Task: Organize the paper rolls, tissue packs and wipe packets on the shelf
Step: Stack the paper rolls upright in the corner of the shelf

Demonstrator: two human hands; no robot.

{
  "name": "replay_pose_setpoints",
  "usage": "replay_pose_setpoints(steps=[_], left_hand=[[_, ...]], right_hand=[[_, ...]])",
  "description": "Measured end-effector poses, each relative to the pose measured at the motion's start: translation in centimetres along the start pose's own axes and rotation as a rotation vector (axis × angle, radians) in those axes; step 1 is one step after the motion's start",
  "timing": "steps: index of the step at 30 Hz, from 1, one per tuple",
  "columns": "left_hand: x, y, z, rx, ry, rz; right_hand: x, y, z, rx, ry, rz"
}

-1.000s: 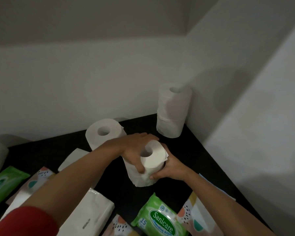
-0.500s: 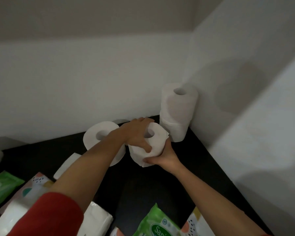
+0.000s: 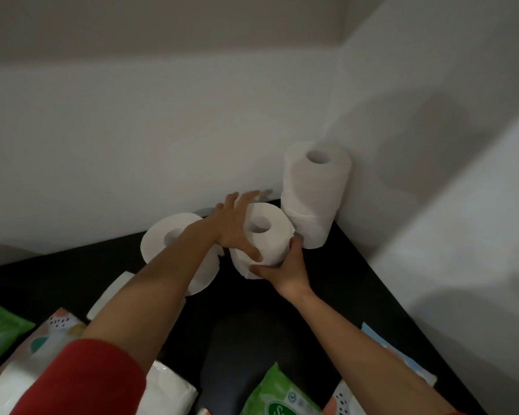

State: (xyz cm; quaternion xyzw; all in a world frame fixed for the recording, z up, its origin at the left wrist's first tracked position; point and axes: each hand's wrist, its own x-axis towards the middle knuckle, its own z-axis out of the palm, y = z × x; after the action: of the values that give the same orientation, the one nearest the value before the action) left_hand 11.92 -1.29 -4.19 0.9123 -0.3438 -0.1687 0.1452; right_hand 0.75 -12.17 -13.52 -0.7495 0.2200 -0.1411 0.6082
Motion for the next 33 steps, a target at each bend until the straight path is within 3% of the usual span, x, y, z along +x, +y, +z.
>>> replay_pose_setpoints(steps=[10,33], left_hand=[[0.4,-0.9,-0.2,-0.244,0.036,-0.059],[-0.1,-0.8,0.0,-0.271,0.082,-0.063]], right_hand=[[0.8,0.1,0.6,-0.071,0.094,0.020],[0.7,-0.2,0.2,-0.017,0.132,0.006]])
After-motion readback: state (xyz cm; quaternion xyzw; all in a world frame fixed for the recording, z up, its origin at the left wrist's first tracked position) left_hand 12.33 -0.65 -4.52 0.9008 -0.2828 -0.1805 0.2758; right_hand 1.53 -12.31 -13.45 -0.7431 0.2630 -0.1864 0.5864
